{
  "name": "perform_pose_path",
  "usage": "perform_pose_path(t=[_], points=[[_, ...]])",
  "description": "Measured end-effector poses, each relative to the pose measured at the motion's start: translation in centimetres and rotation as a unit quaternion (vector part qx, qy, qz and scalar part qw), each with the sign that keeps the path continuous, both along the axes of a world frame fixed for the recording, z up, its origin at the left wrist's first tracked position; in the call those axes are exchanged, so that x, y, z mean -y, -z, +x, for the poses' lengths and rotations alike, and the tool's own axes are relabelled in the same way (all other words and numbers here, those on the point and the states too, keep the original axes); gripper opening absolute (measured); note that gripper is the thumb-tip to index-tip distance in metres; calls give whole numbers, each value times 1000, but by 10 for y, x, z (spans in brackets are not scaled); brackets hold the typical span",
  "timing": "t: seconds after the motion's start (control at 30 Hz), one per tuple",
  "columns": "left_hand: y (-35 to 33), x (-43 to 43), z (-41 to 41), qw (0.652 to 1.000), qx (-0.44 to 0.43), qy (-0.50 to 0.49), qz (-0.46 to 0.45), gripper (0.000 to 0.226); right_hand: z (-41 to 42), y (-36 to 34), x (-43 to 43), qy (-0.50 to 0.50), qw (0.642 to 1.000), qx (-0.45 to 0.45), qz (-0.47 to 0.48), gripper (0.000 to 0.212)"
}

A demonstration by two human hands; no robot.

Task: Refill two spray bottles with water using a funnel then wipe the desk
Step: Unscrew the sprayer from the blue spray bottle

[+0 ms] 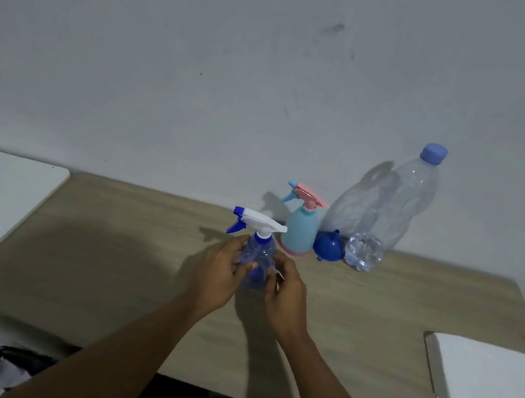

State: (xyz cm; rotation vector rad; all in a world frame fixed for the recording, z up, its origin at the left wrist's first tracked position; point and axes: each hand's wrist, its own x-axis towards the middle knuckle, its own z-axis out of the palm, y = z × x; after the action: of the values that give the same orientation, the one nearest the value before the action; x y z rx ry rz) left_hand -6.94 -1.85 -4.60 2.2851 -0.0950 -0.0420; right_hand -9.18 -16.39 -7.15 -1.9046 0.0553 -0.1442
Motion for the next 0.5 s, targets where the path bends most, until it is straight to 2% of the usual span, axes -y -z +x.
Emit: perform_pose_path(t=[0.27, 0.5], points=[[8, 12, -106, 999, -7, 9, -43, 41, -118, 16, 18, 48, 998, -9, 25, 30], [19, 17, -150, 999, -22, 25, -41, 46, -165, 21, 28, 47, 999, -10, -2, 32]])
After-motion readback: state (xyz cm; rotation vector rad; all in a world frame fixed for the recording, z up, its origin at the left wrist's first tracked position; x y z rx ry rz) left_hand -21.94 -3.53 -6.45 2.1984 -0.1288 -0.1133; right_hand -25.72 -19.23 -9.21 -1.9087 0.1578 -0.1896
